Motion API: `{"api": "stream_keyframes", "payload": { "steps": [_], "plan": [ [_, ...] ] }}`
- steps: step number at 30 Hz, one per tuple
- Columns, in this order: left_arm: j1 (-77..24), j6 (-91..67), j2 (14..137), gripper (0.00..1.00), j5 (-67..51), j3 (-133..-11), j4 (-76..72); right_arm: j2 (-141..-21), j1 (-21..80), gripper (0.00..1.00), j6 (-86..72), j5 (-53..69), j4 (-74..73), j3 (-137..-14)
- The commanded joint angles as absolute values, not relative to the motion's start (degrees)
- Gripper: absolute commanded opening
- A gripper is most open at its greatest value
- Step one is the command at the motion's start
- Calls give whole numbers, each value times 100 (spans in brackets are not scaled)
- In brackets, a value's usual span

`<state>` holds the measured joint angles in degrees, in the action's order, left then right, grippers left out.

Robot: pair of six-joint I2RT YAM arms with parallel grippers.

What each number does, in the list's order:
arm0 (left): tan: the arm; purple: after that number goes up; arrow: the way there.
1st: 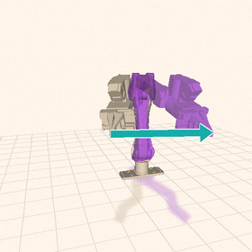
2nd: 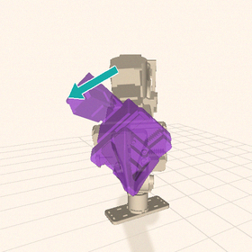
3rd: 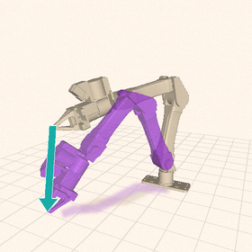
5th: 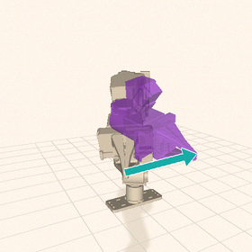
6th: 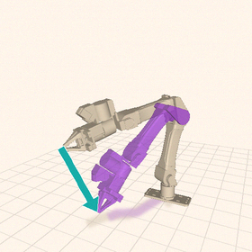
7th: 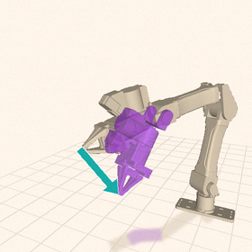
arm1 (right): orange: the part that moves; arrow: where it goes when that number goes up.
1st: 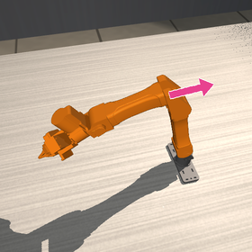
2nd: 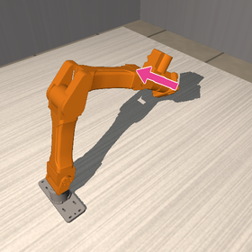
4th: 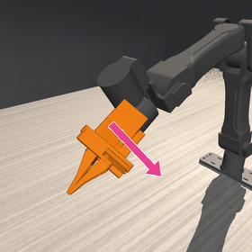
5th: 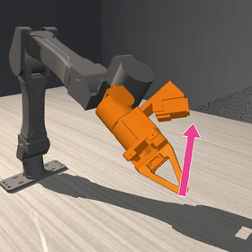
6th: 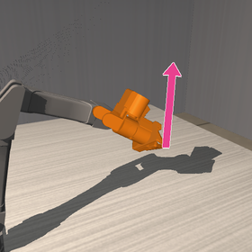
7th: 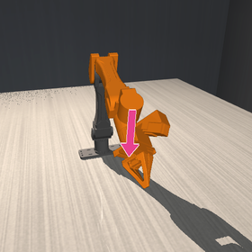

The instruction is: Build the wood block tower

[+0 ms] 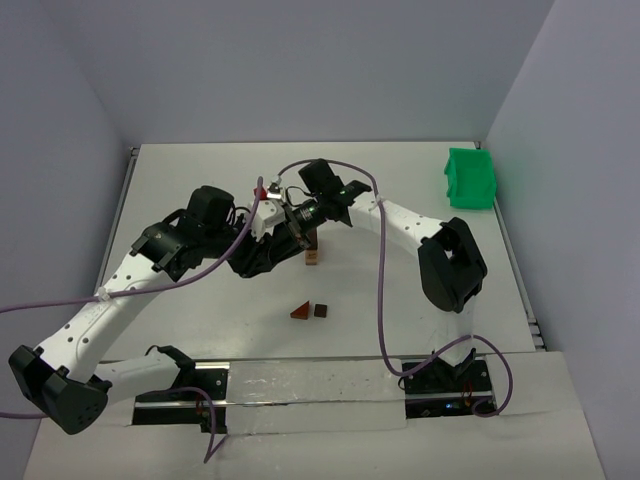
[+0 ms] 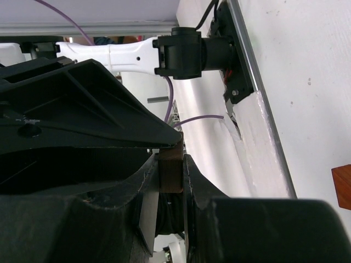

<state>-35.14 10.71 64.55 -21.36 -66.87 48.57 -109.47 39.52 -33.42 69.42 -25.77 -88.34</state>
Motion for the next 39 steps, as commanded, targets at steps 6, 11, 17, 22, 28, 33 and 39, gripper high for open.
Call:
{"api": "stream_keyframes", "payload": {
  "steps": [6,11,17,22,28,33,39],
  "plan": [
    [-3524,960,6460,35,-1818,-6899,4467,-10809,3929,0,-3494,7161,-2333,-8772],
    [-3524,949,6442,23,-1873,-6899,4447,-10793,3928,40,-3551,7207,-2241,-8745],
    [-3524,925,6355,7,-2066,-6825,4445,-10762,3694,96,-3549,7203,-2257,-9015],
    [-3523,1049,6392,0,-2256,-6877,4491,-10626,3036,100,-3407,7057,-2425,-9192],
    [-3516,1722,6811,1,-2553,-7304,4529,-10373,1793,100,-2064,6247,-3666,-9706],
    [-3507,2559,7503,4,-2630,-7647,4583,-10026,1192,100,-1415,5592,-4299,-9833],
    [-3507,3632,8737,5,-2920,-8945,5253,-9811,861,99,-888,5095,-4763,-9780]
  ]
}}
